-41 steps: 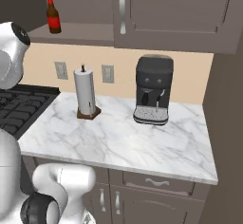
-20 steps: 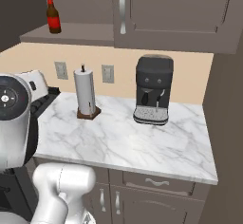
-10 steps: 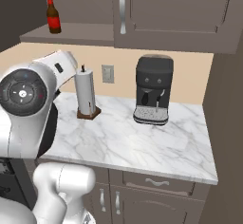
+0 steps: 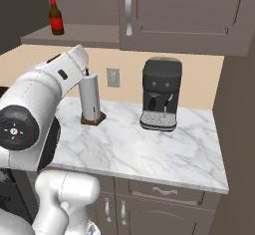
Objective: Get the candle and the beer from the cabinet and move them to the dining counter.
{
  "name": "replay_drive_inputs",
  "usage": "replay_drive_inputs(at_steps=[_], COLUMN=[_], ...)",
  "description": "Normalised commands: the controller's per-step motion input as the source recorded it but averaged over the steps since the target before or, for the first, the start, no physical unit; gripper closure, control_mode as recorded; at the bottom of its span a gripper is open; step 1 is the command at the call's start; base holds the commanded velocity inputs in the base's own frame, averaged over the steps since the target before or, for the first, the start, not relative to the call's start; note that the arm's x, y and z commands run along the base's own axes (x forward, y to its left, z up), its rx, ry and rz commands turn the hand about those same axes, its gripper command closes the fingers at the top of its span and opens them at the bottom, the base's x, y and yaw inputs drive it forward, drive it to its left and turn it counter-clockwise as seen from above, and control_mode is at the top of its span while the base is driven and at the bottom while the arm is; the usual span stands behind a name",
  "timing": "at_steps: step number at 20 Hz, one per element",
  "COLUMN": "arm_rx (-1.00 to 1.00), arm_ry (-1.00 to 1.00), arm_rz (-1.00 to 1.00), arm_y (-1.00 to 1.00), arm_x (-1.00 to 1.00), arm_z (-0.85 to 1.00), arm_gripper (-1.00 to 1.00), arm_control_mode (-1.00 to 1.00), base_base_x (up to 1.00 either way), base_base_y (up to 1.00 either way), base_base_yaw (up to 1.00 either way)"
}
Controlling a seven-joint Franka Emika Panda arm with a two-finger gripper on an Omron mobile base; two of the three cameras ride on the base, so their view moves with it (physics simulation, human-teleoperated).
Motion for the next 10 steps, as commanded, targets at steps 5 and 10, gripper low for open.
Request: replay_drive_inputs(at_steps=[5, 10], arm_rx=[0.12, 0.14], arm_ry=[-0.34, -0.03], arm_rz=[-0.02, -0.01], arm_y=[-0.07, -0.03], arm_x=[0.05, 0.72], arm_z=[0.18, 0.43], arm_gripper=[-1.0, -1.0], arm_control_mode=[-1.0, -1.0], base_base_x=[0.0, 0.0], base_base_y=[0.0, 0.0], base_base_yaw=[0.0, 0.0])
